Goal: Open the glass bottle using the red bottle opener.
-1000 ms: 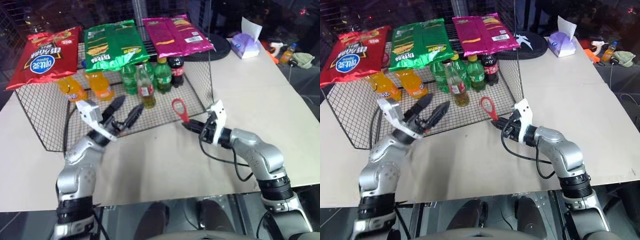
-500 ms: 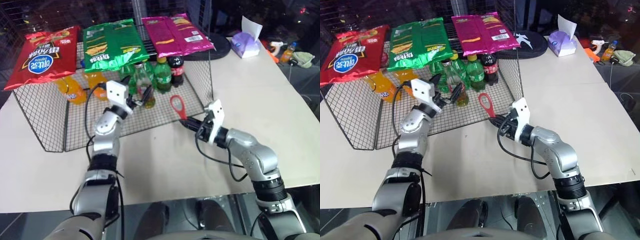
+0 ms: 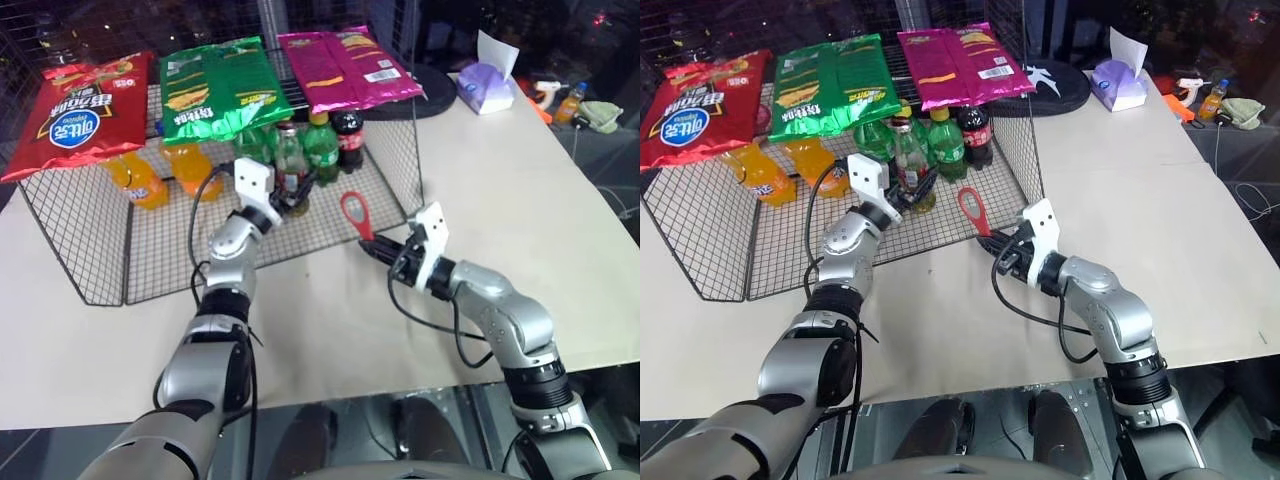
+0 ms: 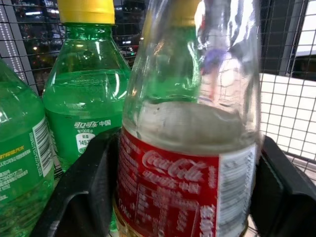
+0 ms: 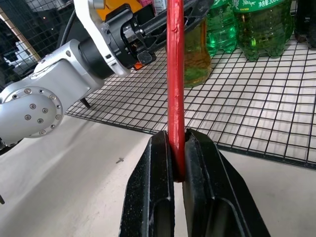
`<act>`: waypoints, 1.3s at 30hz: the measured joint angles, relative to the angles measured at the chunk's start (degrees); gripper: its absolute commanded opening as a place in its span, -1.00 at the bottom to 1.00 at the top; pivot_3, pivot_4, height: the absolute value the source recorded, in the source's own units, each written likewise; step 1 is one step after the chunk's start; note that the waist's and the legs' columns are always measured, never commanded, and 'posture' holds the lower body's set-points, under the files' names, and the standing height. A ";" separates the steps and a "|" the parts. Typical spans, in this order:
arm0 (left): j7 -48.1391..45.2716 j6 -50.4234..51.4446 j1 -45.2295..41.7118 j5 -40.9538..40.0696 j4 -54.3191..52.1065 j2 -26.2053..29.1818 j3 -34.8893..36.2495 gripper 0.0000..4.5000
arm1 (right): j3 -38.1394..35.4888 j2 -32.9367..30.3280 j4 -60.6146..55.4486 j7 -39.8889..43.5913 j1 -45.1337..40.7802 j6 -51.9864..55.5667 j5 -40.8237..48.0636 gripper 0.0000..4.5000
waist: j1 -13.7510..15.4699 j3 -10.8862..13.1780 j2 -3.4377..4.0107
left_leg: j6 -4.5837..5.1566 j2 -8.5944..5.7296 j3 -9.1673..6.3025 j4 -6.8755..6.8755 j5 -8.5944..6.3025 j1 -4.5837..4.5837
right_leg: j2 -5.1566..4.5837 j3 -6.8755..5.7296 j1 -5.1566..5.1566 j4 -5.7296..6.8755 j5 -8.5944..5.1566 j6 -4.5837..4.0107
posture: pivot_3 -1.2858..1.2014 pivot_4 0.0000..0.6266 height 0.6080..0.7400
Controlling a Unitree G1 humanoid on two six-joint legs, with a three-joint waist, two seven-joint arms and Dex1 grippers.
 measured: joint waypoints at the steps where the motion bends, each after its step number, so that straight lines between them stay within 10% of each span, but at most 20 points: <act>1: -0.35 0.70 0.86 -0.39 -1.49 0.03 0.01 0.24 | 0.02 0.01 0.00 0.01 0.00 -0.10 -0.05 -0.99 | -0.05 0.00 0.00 | 0.00 0.00 0.00 0.00 0.00 -0.01 | 0.00 0.00 0.00 -0.01 0.00 0.00 | 0.03 -0.52 1.00; 20: -4.46 25.50 36.63 -10.25 -60.56 5.71 -3.66 0.24 | -4.76 -2.02 2.78 -0.50 -2.91 -4.88 -1.28 -0.99 | -0.02 0.01 0.02 | 0.00 0.28 0.11 -0.05 0.00 -0.02 | 0.00 0.13 -0.07 0.01 0.00 -0.01 | 0.03 -0.52 1.00; 36: -1.95 15.87 42.28 -6.18 -57.56 -2.16 -6.92 0.24 | -4.92 -1.35 4.10 0.73 -4.69 -6.16 -1.68 -0.99 | 0.09 -0.01 0.04 | 0.00 0.28 0.13 -0.02 0.00 0.05 | 0.02 0.13 -0.01 0.04 0.00 -0.01 | 0.03 -0.52 1.00; 39: -1.80 14.16 42.30 -5.47 -56.84 -2.38 -7.26 0.84 | -4.49 -1.29 4.10 1.00 -4.70 -6.16 -1.69 -0.99 | 0.09 -0.01 0.05 | 0.00 0.28 0.12 -0.02 0.00 0.11 | 0.02 0.12 0.06 0.04 0.01 -0.01 | 0.03 -0.52 1.00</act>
